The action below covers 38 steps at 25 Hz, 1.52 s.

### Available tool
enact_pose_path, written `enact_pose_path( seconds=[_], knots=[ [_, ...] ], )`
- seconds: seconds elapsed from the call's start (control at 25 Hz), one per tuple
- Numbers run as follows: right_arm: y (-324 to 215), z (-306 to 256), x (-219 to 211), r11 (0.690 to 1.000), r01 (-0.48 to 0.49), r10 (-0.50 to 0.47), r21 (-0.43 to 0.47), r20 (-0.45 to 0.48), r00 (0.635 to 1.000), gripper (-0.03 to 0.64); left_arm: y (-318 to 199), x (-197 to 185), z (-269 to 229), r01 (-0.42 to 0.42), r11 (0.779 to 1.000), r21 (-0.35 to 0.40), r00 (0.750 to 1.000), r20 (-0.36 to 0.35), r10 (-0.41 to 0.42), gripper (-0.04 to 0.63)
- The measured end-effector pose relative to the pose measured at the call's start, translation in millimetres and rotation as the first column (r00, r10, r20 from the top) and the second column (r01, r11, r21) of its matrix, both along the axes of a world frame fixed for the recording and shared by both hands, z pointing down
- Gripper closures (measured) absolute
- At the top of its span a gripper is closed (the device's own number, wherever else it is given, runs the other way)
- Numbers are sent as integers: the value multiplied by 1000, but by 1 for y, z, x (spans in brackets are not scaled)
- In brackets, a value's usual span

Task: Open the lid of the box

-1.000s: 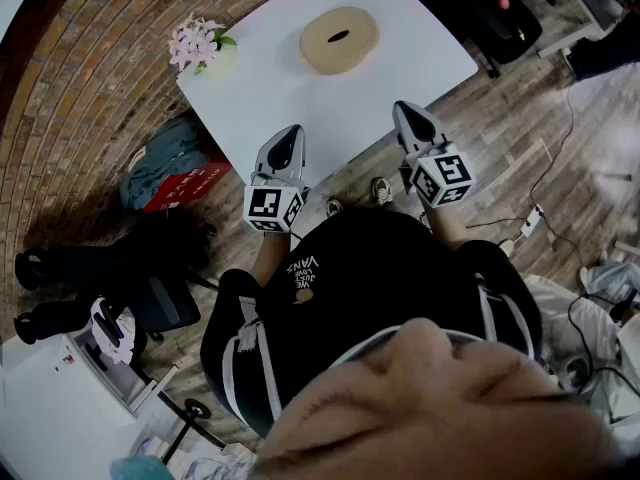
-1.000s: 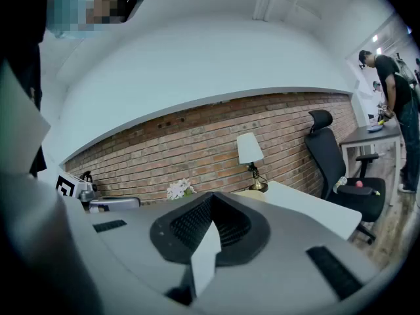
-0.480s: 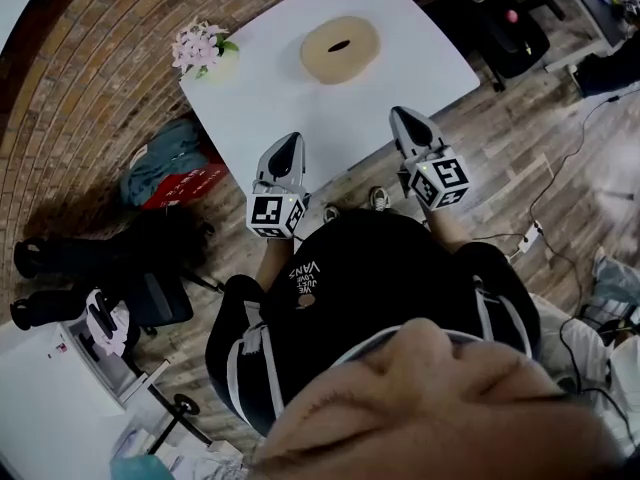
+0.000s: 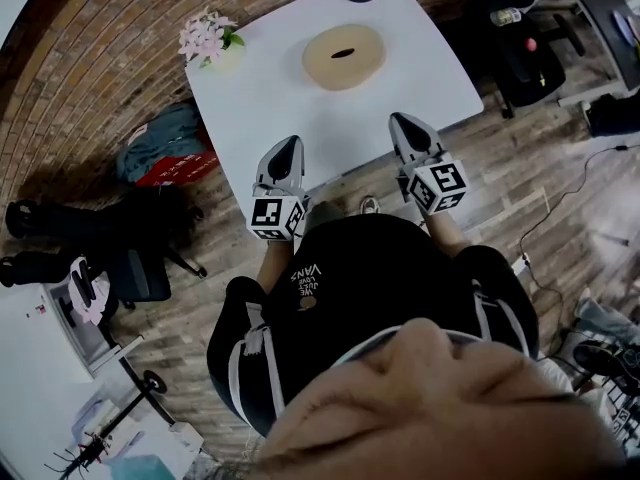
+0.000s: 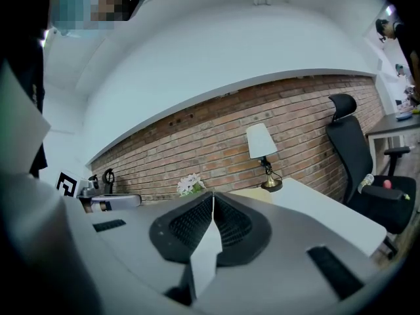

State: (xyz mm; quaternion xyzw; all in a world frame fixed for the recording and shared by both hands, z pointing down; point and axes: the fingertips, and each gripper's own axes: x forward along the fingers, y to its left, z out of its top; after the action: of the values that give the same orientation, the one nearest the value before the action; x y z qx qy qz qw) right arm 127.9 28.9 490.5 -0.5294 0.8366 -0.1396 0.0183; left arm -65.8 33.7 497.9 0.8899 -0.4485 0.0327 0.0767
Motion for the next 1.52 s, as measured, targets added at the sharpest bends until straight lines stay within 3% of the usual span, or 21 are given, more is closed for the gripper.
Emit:
enact_pose_path(
  seconds=[0.4, 1.0, 1.52],
  knots=[
    [-22, 10, 7, 999, 53, -53, -10, 0, 999, 612, -7, 7, 9, 59, 998, -18, 998, -11, -59, 586],
    [-76, 1, -18, 1000, 18, -18, -5, -35, 999, 612, -79, -1, 4, -27, 1000, -12, 1000, -13, 27, 586],
    [-101, 12, -41, 999, -21, 20, -26, -59, 998, 612, -105, -34, 22, -58, 997, -42, 998, -8, 58, 586]
  ],
)
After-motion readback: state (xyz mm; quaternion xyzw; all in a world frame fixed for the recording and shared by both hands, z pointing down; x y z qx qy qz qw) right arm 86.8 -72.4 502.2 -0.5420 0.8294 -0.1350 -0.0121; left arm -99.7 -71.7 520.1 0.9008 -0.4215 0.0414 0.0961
